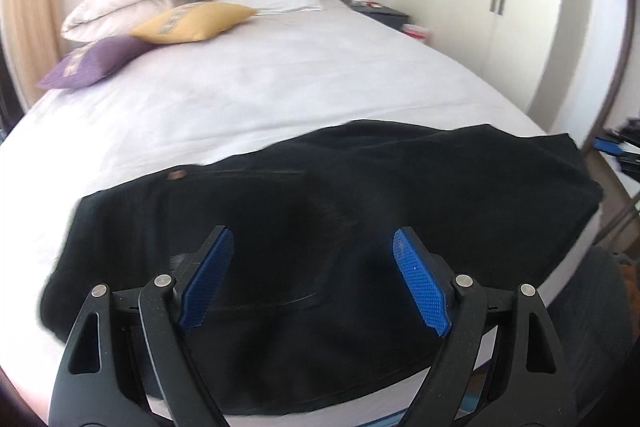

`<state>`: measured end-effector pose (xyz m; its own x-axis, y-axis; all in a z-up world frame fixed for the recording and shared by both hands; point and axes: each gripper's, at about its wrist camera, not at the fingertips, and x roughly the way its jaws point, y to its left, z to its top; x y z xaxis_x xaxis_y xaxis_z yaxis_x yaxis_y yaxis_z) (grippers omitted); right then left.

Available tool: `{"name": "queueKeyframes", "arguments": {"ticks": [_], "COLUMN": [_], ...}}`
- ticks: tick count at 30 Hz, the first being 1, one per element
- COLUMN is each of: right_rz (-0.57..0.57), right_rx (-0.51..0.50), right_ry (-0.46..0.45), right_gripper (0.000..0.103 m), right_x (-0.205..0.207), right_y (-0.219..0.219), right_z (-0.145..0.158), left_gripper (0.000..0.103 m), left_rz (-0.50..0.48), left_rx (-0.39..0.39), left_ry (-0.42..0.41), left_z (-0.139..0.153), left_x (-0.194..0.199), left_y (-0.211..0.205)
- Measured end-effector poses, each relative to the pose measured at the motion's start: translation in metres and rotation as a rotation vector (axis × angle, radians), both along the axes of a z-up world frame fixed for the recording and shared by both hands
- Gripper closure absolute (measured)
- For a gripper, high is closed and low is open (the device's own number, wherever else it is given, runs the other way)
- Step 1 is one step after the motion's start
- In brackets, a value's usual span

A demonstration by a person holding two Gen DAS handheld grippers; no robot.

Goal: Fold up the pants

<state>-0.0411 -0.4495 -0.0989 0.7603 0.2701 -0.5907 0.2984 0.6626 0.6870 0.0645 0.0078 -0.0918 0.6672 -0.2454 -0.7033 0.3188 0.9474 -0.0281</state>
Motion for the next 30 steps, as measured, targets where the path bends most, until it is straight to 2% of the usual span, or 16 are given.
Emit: {"name": "queueKeyframes", "arguments": {"ticks": [2, 4, 5, 6, 7, 9, 12, 14, 15, 16, 17, 19, 22, 25, 27, 30], "right_rz": [0.042, 0.053, 0.024, -0.006, -0.016, -0.028, -0.03, -0.027, -0.012, 0.001, 0.012, 0.098, 0.256, 0.393, 0.422, 0.346], "right_rx": [-0.005, 0.041, 0.076, 0.095, 0.126, 0.134, 0.065, 0.017, -0.043, -0.096, -0.141, -0.173, -0.188, -0.195, -0.19, -0.187], "right_ry": [0.078, 0.231, 0.295, 0.298, 0.285, 0.292, 0.333, 0.363, 0.391, 0.412, 0.423, 0.328, 0.191, 0.094, 0.114, 0.292], "right_gripper": [0.072, 0.073, 0.096, 0.103, 0.103, 0.103, 0.103, 0.103, 0.103, 0.101, 0.091, 0.084, 0.062, 0.06, 0.06, 0.06], "right_x": [0.018, 0.027, 0.021, 0.015, 0.008, -0.003, -0.013, -0.012, -0.01, -0.006, 0.0, 0.024, 0.066, 0.117, 0.143, 0.167], "right_y": [0.015, 0.019, 0.015, 0.007, 0.002, -0.005, -0.006, -0.004, 0.002, 0.008, 0.013, 0.033, 0.067, 0.103, 0.114, 0.1], "right_z": [-0.021, -0.058, -0.077, -0.082, -0.086, -0.086, -0.077, -0.072, -0.065, -0.057, -0.048, -0.02, 0.009, 0.018, 0.004, -0.05], "left_gripper": [0.021, 0.021, 0.021, 0.021, 0.021, 0.021, 0.02, 0.02, 0.02, 0.02, 0.02, 0.02, 0.02, 0.02, 0.02, 0.02], "left_rz": [-0.025, -0.052, -0.063, -0.075, -0.088, -0.094, -0.102, -0.085, -0.077, -0.071, -0.066, -0.071, -0.097, -0.121, -0.124, -0.129], "left_rx": [-0.001, 0.003, 0.016, 0.028, 0.038, 0.069, 0.062, 0.018, -0.001, -0.023, -0.034, -0.067, -0.085, -0.058, -0.022, 0.015], "left_ry": [0.018, 0.029, 0.055, 0.096, 0.139, 0.147, 0.131, 0.121, 0.106, 0.082, 0.069, 0.065, 0.048, 0.069, 0.127, 0.179], "left_z": [-0.006, -0.014, -0.021, -0.03, -0.04, -0.051, -0.05, -0.041, -0.036, -0.028, -0.023, -0.015, -0.01, -0.019, -0.033, -0.053], "left_x": [0.005, 0.006, 0.007, 0.009, 0.009, 0.003, -0.003, 0.0, 0.001, 0.004, 0.008, 0.02, 0.038, 0.053, 0.059, 0.054], "left_y": [-0.016, -0.031, -0.039, -0.044, -0.048, -0.052, -0.052, -0.047, -0.043, -0.04, -0.039, -0.041, -0.056, -0.079, -0.094, -0.098]}}
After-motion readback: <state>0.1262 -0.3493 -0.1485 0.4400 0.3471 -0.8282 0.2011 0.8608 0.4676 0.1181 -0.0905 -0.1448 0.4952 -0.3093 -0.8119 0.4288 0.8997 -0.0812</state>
